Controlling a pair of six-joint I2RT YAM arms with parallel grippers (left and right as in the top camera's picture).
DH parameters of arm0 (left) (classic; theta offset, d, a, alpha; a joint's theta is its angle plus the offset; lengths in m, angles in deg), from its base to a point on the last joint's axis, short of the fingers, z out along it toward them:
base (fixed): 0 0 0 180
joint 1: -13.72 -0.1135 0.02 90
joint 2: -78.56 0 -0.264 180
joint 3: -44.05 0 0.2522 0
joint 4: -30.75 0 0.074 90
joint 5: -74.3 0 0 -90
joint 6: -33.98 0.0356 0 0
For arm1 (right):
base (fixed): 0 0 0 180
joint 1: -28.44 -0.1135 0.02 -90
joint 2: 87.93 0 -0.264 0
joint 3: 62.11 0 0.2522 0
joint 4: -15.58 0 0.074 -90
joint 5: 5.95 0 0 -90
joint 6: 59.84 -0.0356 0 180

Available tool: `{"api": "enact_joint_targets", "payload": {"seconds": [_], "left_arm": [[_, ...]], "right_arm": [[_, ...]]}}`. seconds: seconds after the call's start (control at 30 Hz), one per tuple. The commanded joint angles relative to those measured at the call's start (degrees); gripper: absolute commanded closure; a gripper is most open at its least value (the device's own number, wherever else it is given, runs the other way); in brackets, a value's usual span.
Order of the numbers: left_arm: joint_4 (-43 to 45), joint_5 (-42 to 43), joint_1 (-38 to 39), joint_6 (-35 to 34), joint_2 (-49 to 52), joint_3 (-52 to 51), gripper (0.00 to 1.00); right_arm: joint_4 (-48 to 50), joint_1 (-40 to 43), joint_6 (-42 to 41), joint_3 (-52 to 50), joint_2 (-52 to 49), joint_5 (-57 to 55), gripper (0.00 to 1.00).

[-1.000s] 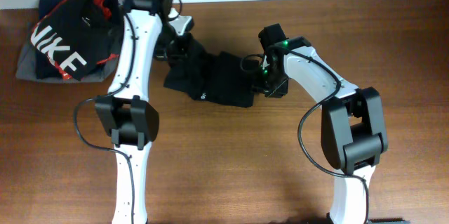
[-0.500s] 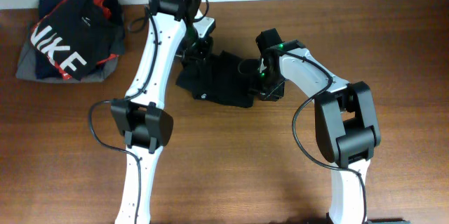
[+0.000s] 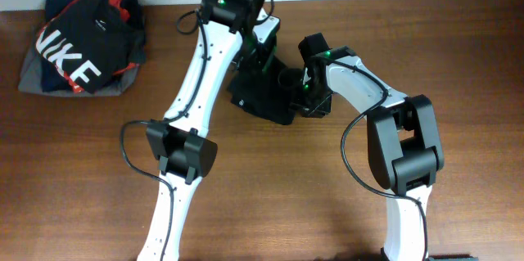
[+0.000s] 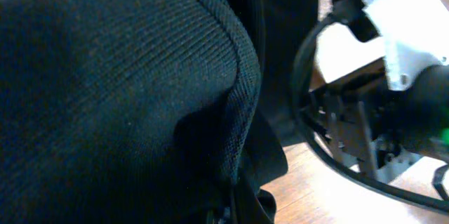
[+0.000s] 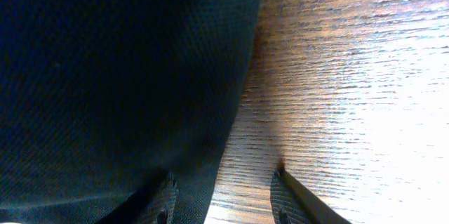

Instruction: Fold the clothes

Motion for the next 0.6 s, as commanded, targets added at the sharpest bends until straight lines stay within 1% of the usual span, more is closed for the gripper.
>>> {"api": "enact_joint_targets", "payload": {"seconds": [0.0, 0.03, 0.07, 0.2, 0.4, 0.57], "left_arm": [[0.1, 0.2, 1.3, 1.2, 1.1, 1.2, 0.96], [0.1, 0.2, 1.4, 1.2, 1.4, 1.2, 0.94], [0.1, 0.2, 1.5, 1.2, 1.7, 1.2, 0.89], [0.1, 0.3, 1.5, 3.2, 2.9, 1.2, 0.8], [0.1, 0.3, 1.5, 3.3, 4.4, 1.2, 0.8], [0.1, 0.3, 1.5, 3.3, 5.1, 1.2, 0.8]], "right_arm": [[0.4, -0.5, -0.5, -0.6, -3.3, 1.2, 0.51], [0.4, -0.5, -0.5, -0.6, -3.3, 1.2, 0.51], [0.3, -0.4, -0.5, -0.6, -3.3, 1.2, 0.51], [0.2, -0.4, -0.5, -0.5, -3.3, 1.2, 0.51], [-0.4, 0.1, -0.5, -0.2, -3.1, 1.2, 0.51], [-5.9, 3.9, -0.2, 3.2, -1.9, 1.2, 0.52]]}}
